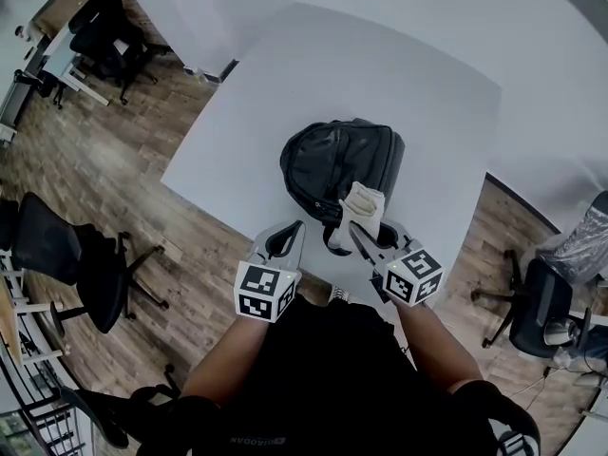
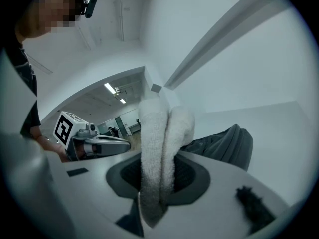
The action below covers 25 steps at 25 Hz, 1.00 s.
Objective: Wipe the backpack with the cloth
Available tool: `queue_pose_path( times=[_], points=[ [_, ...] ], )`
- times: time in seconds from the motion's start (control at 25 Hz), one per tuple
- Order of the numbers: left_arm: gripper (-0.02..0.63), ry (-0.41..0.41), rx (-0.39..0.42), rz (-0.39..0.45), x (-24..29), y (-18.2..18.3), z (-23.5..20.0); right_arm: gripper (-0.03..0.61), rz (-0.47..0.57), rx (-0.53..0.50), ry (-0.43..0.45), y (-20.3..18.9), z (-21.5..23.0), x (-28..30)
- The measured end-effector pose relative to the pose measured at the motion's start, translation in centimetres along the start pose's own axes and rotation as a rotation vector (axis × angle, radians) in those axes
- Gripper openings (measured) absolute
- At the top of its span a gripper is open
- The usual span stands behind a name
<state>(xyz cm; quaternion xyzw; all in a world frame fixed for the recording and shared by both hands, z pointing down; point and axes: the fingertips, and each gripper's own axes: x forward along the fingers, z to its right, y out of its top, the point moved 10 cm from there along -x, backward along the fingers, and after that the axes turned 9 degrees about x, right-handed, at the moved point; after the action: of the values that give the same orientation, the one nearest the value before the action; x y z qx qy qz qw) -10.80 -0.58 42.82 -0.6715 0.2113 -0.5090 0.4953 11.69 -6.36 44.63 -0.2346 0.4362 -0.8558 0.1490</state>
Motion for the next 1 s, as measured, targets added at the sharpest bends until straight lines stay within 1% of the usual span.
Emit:
queue_pose_path(
  times=[0.08, 0.2, 0.44, 0.6, 0.8, 1.0],
  points=[
    [0.006, 0.003, 0.007, -0.008, 0.2, 0.1, -0.2, 0.094, -0.006, -0.02, 0.013, 0.0, 0.0, 0.3],
    [0.006, 0.004, 0.024, -0.013, 0.5, 0.3, -0.5, 0.094, -0.007, -0.014, 0.015, -0.2, 0.0, 0.4],
    [0.006, -0.027, 0.028, -0.011, 1.3, -0.1, -2.4, 0.094, -0.017, -0.006, -0.013, -0.4, -0.3, 2.1],
    [0.006, -0.069, 0.033, -0.01, 2.0, -0.4, -4.7, 0.094, 0.001, 0.012, -0.069, -0.2, -0.3, 3.7],
    [0.006, -0.122, 0.04, -0.013, 2.5, -0.9, -7.6, 0.094, 0.043, 0.109, -0.148, 0.0, 0.0, 5.9],
    [0.006, -0.165, 0.04, -0.013, 3.1, -1.7, -10.1, 0.094, 0.031, 0.116, -0.197, 0.0, -0.3, 8.3]
  ],
)
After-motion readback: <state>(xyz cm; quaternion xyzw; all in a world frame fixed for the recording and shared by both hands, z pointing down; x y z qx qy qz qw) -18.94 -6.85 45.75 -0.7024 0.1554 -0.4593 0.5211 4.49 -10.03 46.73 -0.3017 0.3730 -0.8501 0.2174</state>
